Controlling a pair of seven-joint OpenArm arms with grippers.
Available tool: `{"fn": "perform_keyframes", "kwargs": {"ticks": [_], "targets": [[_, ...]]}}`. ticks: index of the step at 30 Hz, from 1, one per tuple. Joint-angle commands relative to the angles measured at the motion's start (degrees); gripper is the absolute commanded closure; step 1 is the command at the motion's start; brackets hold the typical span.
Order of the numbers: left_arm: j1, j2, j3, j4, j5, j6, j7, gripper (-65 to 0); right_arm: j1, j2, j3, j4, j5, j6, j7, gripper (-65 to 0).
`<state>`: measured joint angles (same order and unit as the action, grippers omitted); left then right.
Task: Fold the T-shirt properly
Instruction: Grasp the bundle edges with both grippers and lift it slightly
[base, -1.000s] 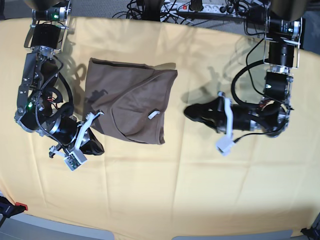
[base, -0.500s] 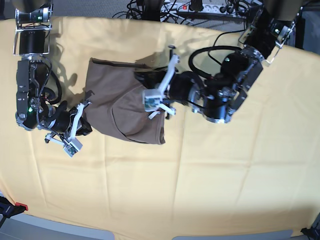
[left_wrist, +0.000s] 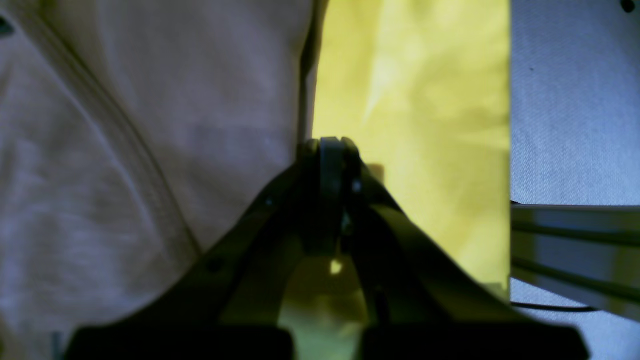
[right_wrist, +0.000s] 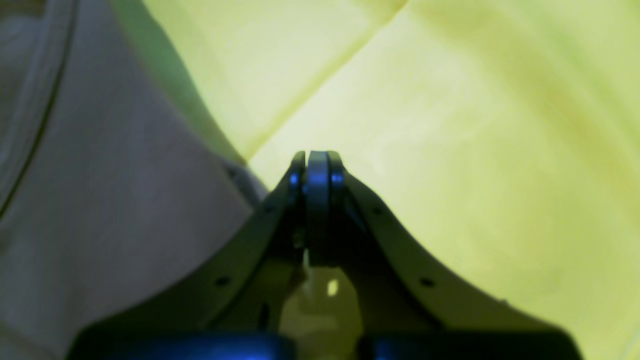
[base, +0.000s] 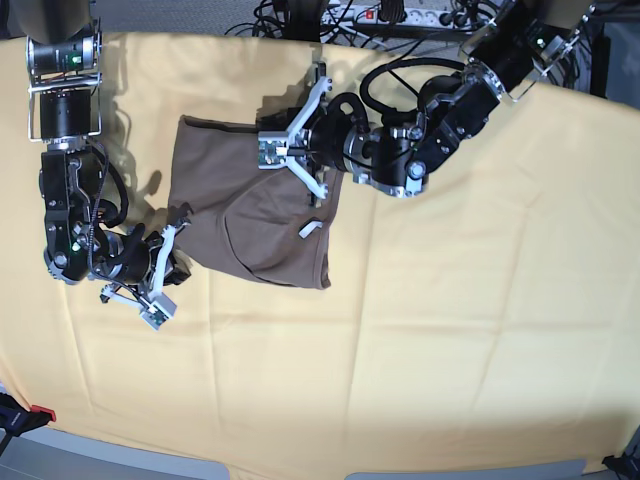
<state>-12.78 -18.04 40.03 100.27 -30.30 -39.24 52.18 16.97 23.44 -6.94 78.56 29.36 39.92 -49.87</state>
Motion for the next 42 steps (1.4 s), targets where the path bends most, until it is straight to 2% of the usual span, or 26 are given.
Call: {"fn": "perform_keyframes", "kwargs": {"ticks": [1, 7, 9, 13, 18, 24, 28, 31, 33, 35, 37, 39, 41, 42], "targets": [[0.1, 0.8, -0.3, 0.9, 0.3, 0.1, -1.9, 0.0, 1.8, 0.7, -0.5, -0.2, 0.5, 0.1, 1.2, 0.0], [1.6, 2.7, -0.3, 0.7, 3.8, 0.6, -3.3, 0.0, 2.1, 1.0, -2.1, -1.9, 0.4, 0.1, 0.5, 0.0], [1.6, 2.9, -0.3, 0.2, 6.7, 1.8, -4.5, 0.0, 1.5, 1.4, -2.1, -1.9, 0.9, 0.1, -0.8, 0.0], [1.5, 2.8, -0.3, -3.1, 12.2, 3.3, -8.6, 0.0, -0.9, 2.8, -2.1, -1.8, 6.8, 0.1, -5.3, 0.0], [-1.6, 2.8, -0.3, -9.9, 13.9, 3.3, -10.2, 0.0, -4.0, 4.5, -2.1, 0.4, 8.8, 0.1, -5.9, 0.0], [-6.4, 2.8, -0.3, -13.6, 14.2, 4.3, -10.1, 0.0, -11.2, 7.6, -2.0, 8.3, 11.6, 0.1, -6.0, 0.0], [-8.3, 2.8, -0.3, -14.6, 16.8, 5.0, -10.3, 0.0, -16.6, 9.5, -1.9, 13.4, 15.9, 0.1, -6.8, 0.0], [-9.4, 2.8, -0.3, -14.6, 19.3, 5.0, -13.5, 0.0, -21.0, 10.3, -1.4, 16.5, 18.5, 0.1, -7.0, 0.0], [-9.8, 2.8, -0.3, -15.4, 21.6, 5.0, -16.5, 0.0, -24.4, 10.0, -0.2, 18.5, 18.9, -0.3, -7.0, 0.0], [-10.6, 2.8, -0.3, -17.8, 23.0, 5.0, -20.2, 0.0, -27.7, 8.9, 2.0, 20.5, 18.6, -2.1, -7.0, 0.0], [-11.6, 2.8, -0.3, -21.2, 24.4, 4.8, -24.5, 0.0, -30.9, 6.8, 5.4, 22.4, 18.7, -3.1, -7.0, 0.0], [-13.3, 2.8, -0.3, -24.8, 24.5, 3.1, -28.3, 0.0, -34.0, 3.9, 9.6, 24.2, 18.7, -3.1, -7.0, 0.0], [-14.8, 2.8, -0.3, -26.5, 23.8, -0.2, -27.8, 0.0, -36.5, 0.7, 13.5, 26.1, 18.6, -2.5, -6.9, 0.0], [-15.3, 2.6, -0.3, -26.4, 22.3, -0.8, -25.8, 0.0, -37.4, -0.7, 15.4, 26.9, 18.6, -1.9, -6.7, 0.0]]}}
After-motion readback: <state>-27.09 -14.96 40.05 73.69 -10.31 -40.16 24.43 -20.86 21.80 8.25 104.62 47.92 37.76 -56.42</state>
